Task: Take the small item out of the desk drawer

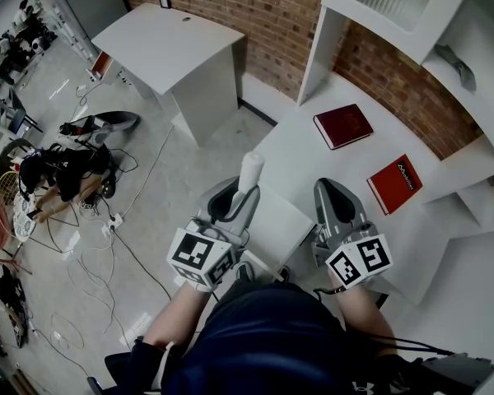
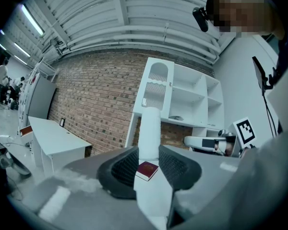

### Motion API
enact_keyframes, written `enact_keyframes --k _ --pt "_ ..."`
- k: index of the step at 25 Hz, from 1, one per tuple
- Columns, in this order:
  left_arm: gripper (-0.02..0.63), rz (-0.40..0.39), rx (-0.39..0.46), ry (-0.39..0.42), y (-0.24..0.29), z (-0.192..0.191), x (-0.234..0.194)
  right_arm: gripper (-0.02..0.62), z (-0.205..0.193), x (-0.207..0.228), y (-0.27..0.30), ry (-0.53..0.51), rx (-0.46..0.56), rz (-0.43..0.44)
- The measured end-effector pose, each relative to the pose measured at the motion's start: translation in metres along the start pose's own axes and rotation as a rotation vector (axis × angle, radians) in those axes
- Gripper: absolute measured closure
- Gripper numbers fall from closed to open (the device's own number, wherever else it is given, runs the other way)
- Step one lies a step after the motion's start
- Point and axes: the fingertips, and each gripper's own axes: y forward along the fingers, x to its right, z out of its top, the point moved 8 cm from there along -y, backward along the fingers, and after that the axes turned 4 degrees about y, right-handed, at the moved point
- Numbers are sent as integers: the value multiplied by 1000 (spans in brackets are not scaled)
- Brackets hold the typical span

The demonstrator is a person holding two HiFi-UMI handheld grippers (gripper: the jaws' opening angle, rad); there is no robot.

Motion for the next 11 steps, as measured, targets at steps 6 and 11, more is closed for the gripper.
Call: enact_keyframes --k 6,11 --pt "469 0 -1 -1 0 -1 -1 594 -2 0 0 1 -2 -5" --pt "469 10 -11 -7 -3 -2 -3 594 -2 -2 1 1 -1 -5"
